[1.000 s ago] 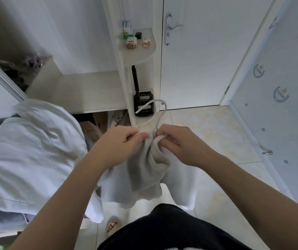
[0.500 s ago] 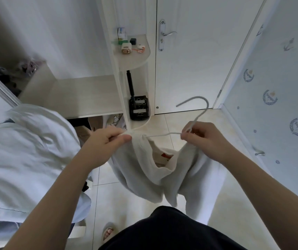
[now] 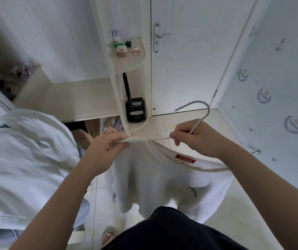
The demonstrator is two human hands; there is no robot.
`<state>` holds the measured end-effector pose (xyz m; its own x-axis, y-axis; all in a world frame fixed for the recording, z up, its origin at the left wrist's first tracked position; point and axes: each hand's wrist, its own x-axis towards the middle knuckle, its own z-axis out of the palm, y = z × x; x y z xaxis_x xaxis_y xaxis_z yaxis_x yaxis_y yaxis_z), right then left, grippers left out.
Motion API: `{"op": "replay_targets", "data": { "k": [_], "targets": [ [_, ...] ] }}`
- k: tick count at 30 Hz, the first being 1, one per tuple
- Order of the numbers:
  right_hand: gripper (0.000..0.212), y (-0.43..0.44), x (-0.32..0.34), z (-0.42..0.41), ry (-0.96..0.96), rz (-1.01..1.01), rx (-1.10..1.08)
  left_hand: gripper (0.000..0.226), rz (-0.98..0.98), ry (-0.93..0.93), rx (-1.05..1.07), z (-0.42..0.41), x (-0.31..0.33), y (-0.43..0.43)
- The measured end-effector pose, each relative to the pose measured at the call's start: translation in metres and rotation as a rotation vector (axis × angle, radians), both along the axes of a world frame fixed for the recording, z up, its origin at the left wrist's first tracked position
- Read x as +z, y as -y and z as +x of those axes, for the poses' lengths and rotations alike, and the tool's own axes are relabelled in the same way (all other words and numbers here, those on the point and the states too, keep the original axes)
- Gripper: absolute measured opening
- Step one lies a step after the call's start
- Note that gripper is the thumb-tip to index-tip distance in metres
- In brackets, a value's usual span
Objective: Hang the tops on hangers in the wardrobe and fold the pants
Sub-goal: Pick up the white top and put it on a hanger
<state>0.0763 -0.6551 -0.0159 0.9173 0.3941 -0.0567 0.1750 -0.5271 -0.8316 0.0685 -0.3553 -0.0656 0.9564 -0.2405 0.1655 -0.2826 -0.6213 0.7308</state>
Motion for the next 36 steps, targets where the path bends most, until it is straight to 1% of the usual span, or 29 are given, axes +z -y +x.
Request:
{"op": "replay_targets", "data": {
  "k": [3, 7, 9, 10, 14, 16, 18, 20, 21, 23, 25, 27, 29, 31, 32, 33, 35, 36],
  "targets": [
    [0.035, 0.001, -0.004, -0.003, -0.02, 0.079, -0.07, 0.018, 0.067, 0.055, 0.109, -0.001, -0.01, -0.004],
    [0.035, 0.007, -0.002, -0.003, 0.003, 0.074, -0.102, 0.018, 0.062, 0.113, 0.351, -0.011, -0.027, -0.011],
    [0.035, 0.009, -0.002, -0.004, -0.017, 0.088, -0.104, 0.017, 0.049, 0.16, 0.374, -0.014, -0.033, -0.014],
    [0.035, 0.01, -0.003, -0.005, -0.038, 0.092, -0.103, 0.017, 0.012, 0.175, 0.388, -0.014, -0.034, -0.016],
    [0.035, 0.007, -0.002, -0.011, -0.161, 0.078, -0.015, 0.021, -0.243, 0.192, 0.487, -0.012, -0.021, -0.025],
    [0.036, 0.001, -0.001, -0.017, -0.177, 0.07, 0.03, 0.025, -0.252, 0.212, 0.5, -0.01, -0.013, -0.027],
    [0.035, -0.007, -0.001, -0.021, -0.168, 0.085, 0.033, 0.03, -0.17, 0.212, 0.51, -0.009, -0.006, -0.026],
    [0.034, -0.016, 0.0, -0.023, -0.149, 0.1, 0.015, 0.026, -0.059, 0.249, 0.436, -0.011, 0.0, -0.023],
    [0.033, -0.02, 0.002, -0.022, -0.137, 0.091, 0.005, 0.025, -0.003, 0.259, 0.333, -0.013, 0.003, -0.019],
    [0.032, -0.029, 0.005, -0.019, -0.115, 0.031, -0.001, 0.032, 0.127, 0.216, 0.088, -0.016, 0.009, -0.006],
    [0.032, -0.035, 0.009, -0.014, -0.076, -0.045, 0.016, 0.024, 0.22, 0.201, -0.067, -0.018, 0.01, 0.008],
    [0.033, -0.04, 0.013, -0.009, -0.035, -0.087, 0.036, 0.013, 0.193, 0.221, -0.091, -0.018, 0.008, 0.017],
    [0.031, -0.04, 0.015, -0.004, -0.026, -0.082, 0.041, 0.011, 0.15, 0.233, -0.073, -0.017, 0.008, 0.019],
    [0.021, -0.035, 0.012, -0.001, 0.009, -0.064, 0.037, 0.011, 0.153, 0.256, -0.066, -0.014, 0.008, 0.017],
    [0.011, -0.03, 0.009, 0.0, 0.084, -0.069, 0.014, 0.011, 0.156, 0.27, -0.047, -0.012, 0.009, 0.016],
    [0.005, -0.024, 0.005, 0.0, 0.242, -0.104, -0.044, 0.012, 0.156, 0.277, -0.011, -0.01, 0.011, 0.014],
    [0.014, -0.014, -0.007, -0.006, 0.706, -0.155, -0.207, 0.014, 0.151, 0.298, 0.081, -0.008, 0.018, 0.009],
    [0.014, -0.013, -0.015, -0.011, 0.851, -0.137, -0.247, 0.014, 0.15, 0.311, 0.113, -0.008, 0.021, 0.008]
  ]
}}
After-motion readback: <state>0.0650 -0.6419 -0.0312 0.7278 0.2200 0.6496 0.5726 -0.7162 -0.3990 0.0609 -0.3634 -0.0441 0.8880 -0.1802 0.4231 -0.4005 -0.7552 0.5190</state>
